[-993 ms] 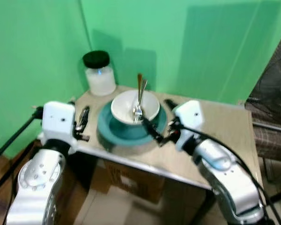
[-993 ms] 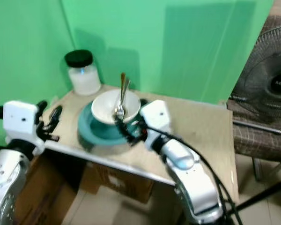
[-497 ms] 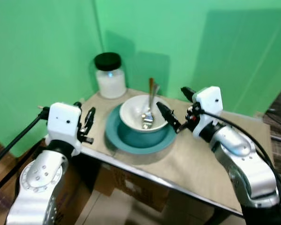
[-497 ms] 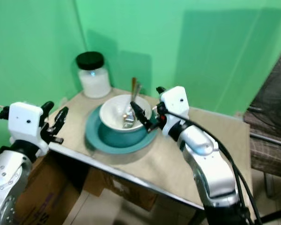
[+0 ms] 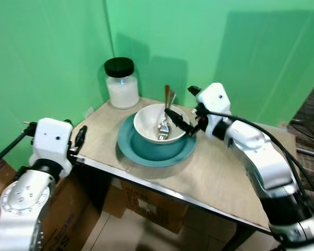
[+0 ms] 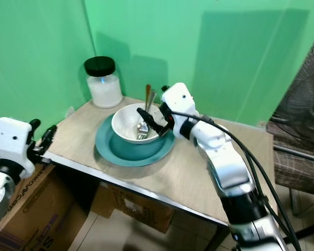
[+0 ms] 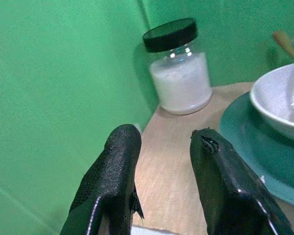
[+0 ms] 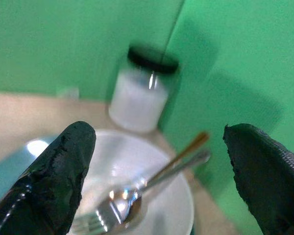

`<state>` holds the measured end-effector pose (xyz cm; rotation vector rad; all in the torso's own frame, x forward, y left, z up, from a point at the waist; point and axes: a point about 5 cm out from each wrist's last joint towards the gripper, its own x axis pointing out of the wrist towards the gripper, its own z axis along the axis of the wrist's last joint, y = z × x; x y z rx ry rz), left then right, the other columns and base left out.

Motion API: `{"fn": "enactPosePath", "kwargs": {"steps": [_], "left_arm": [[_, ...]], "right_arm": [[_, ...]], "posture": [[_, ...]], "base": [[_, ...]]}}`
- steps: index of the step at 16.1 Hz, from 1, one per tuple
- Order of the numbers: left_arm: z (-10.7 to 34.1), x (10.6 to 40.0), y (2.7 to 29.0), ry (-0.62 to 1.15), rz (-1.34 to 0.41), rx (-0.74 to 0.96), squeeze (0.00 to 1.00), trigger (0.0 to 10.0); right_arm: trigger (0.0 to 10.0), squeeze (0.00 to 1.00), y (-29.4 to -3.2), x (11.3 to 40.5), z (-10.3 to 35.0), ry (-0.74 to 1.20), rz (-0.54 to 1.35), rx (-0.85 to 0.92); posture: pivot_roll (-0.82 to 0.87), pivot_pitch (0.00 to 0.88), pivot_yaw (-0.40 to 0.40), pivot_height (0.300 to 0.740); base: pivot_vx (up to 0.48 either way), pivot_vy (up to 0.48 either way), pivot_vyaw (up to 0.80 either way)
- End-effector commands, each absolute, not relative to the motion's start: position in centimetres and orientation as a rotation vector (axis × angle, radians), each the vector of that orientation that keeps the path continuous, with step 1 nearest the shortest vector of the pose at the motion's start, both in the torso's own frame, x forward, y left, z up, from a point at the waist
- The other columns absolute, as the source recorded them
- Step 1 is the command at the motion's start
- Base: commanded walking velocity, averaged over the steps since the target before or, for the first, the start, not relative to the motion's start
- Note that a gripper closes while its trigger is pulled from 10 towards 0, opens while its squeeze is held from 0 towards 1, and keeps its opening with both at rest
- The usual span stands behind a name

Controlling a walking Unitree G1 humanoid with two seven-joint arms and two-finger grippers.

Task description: Setting the table

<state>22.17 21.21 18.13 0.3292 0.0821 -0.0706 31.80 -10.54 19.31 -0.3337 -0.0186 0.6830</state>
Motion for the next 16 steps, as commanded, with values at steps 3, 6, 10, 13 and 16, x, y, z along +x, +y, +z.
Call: {"fn": "enactPosePath", "kwargs": {"steps": [3,6,10,13,16], "left_arm": [[18.1,21.9,20.7,0.094,-0.186,0.326,0.0,10.0],[18.3,21.6,19.8,0.071,-0.322,0.298,0.0,10.0],[18.4,20.9,19.4,0.104,-0.481,0.288,0.0,10.0],[18.5,20.6,19.4,0.112,-0.516,0.288,0.0,10.0],[18.4,20.2,19.0,0.122,-0.563,0.278,0.0,10.0]], "right_arm": [[10.0,0.0,-8.2,33.6,18.4,0.239,0.653,-0.164],[10.0,0.0,-4.6,34.3,18.1,0.294,0.677,-0.121],[10.0,0.0,-2.3,35.9,17.0,0.406,0.467,-0.158],[10.0,0.0,-1.9,36.4,16.8,0.425,0.389,-0.143],[10.0,0.0,-1.5,36.6,15.9,0.456,0.327,-0.158]], "posture": [[0.02,0.025,0.04,0.74],[0.01,0.033,0.043,0.74],[0.01,0.054,0.039,0.74],[0.01,0.067,0.043,0.74],[0.01,0.071,0.046,0.74]], "base": [[0.0,0.0,0.0],[0.0,0.0,0.0],[0.0,0.0,0.0],[0.0,0.0,0.0],[0.0,0.0,0.0]]}}
